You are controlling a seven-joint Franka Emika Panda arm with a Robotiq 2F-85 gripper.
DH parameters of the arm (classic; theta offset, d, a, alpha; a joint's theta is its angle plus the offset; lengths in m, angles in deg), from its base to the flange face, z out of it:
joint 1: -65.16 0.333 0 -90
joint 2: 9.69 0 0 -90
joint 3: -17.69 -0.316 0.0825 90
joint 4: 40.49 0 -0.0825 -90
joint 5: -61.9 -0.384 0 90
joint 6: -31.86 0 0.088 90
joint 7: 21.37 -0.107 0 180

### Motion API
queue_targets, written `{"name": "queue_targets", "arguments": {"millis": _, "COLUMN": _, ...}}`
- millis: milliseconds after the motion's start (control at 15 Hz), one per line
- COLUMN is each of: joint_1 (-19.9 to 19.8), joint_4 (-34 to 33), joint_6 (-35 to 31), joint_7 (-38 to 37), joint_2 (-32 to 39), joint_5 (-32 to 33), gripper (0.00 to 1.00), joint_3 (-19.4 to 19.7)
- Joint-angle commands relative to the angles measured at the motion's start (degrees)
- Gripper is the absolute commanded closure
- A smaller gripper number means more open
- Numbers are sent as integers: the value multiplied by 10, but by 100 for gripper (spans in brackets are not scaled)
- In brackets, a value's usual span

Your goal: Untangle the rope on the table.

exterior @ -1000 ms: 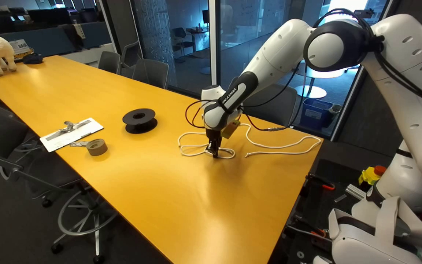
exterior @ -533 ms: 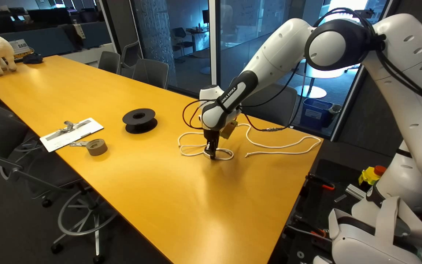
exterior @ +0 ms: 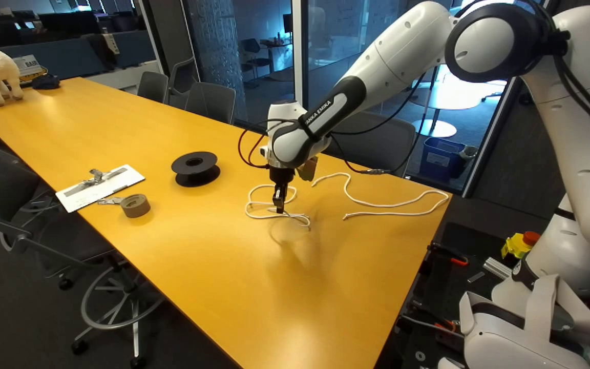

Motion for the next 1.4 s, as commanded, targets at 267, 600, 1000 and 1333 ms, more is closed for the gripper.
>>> {"name": "queue_targets", "arguments": {"millis": 267, "joint_1": -18, "joint_4": 27, "joint_6": 8, "joint_7": 90, "joint_2": -89, "joint_5": -53, "gripper": 90, "joint_3": -27}}
{"name": "queue_targets", "arguments": {"millis": 600, "joint_1": -20, "joint_4": 38, "joint_6": 12, "joint_7": 170, "joint_2": -107, "joint_5": -76, "gripper": 91, "joint_3": -36}}
{"name": "queue_targets", "arguments": {"millis": 1000, "joint_1": -17, "joint_4": 64, "joint_6": 2, "joint_7": 271, "joint_2": -140, "joint_5": -91, "gripper": 91, "joint_3": -42}}
{"name": "queue_targets", "arguments": {"millis": 1333, "joint_1": -12, "joint_4": 94, "joint_6": -7, "joint_7": 337, "joint_2": -184, "joint_5": -117, "gripper": 91, "joint_3": -44}}
